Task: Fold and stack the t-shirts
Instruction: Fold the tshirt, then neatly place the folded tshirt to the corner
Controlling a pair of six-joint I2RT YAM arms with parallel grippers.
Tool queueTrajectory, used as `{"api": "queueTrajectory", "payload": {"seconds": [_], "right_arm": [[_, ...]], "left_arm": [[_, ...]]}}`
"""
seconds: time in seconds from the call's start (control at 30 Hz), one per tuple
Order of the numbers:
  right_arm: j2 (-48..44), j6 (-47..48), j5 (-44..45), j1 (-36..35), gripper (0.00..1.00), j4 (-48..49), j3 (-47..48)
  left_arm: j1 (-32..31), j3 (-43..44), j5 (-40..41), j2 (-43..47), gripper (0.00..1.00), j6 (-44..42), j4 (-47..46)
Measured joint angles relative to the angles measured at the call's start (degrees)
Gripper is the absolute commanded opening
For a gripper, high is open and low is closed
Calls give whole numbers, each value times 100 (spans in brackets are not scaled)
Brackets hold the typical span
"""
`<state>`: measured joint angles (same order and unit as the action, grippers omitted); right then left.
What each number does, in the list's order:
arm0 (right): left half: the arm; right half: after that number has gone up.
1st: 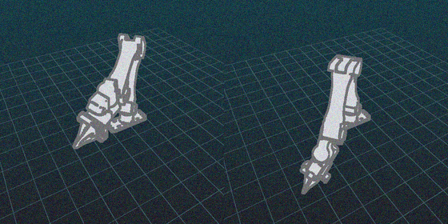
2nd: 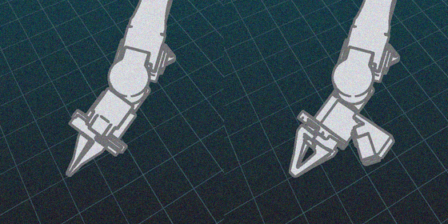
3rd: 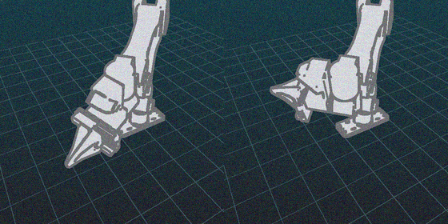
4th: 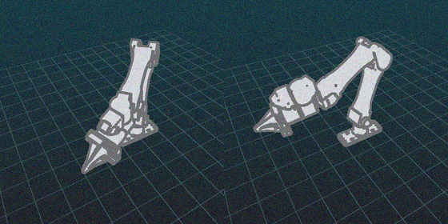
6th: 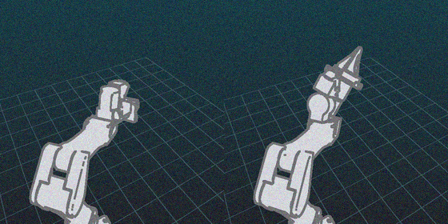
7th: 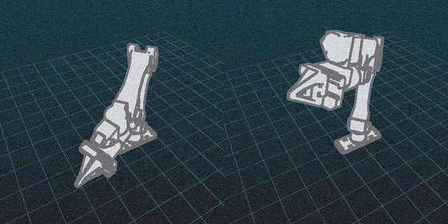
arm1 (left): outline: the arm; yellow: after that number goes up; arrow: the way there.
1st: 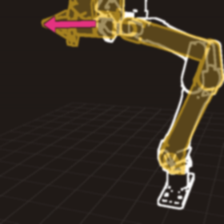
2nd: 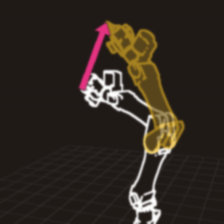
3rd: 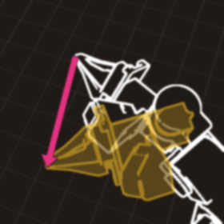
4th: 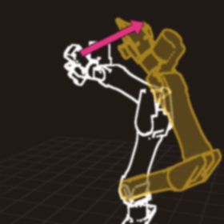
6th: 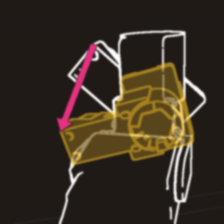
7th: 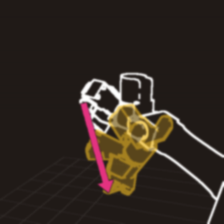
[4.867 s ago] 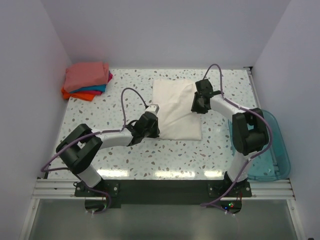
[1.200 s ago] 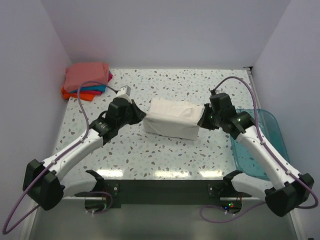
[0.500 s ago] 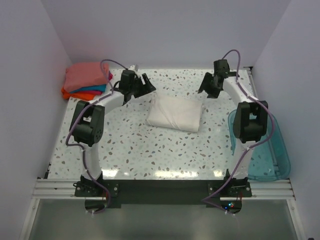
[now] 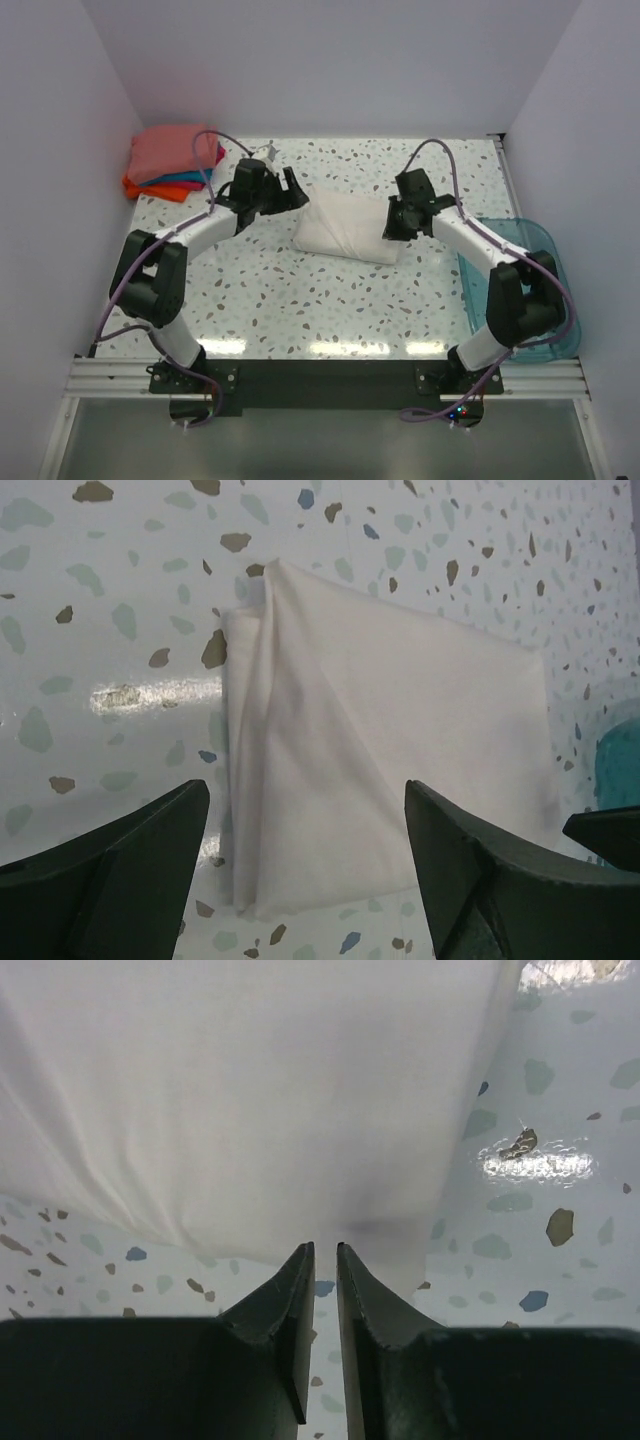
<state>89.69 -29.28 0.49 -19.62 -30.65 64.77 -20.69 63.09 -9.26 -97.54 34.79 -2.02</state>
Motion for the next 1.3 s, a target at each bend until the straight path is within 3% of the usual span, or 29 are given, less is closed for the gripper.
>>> {"api": "queueTrajectory", "payload": {"seconds": [0.27,0.57,0.7,0.8,0.9,0.93,1.0,1.07,1.2,1.3], "right_arm": [[1187,-35,-114,111,15,417,-247],[1250,-168,-728,564,15,743,-315],[1307,-212,-903,664,15,765,-280],[1386,-223,-918,688,15,728,-162],[1506,-221,-909,693,15,660,37],[1541,-219,-907,693,15,625,105],[1582,-214,-905,693,18,514,245],[1585,-212,-905,693,22,393,389],[1521,-157,-905,693,42,243,763],[1285,-129,-903,682,44,157,883]], "left_arm": [[-35,-33,-431,-835,89,-391,107],[-39,293,-1010,-1445,91,-546,-131],[-74,562,-1040,-1665,87,-535,-160],[-177,774,-920,-1840,74,-481,-120],[-339,1069,-734,-2065,49,-411,-4],[-389,1158,-643,-2129,33,-407,39],[-463,1340,-442,-2227,12,-415,273],[-498,1519,-284,-2288,2,-459,570],[-555,2413,295,-2487,0,-800,1624],[-520,3331,850,-2682,0,-1220,2422]]}}
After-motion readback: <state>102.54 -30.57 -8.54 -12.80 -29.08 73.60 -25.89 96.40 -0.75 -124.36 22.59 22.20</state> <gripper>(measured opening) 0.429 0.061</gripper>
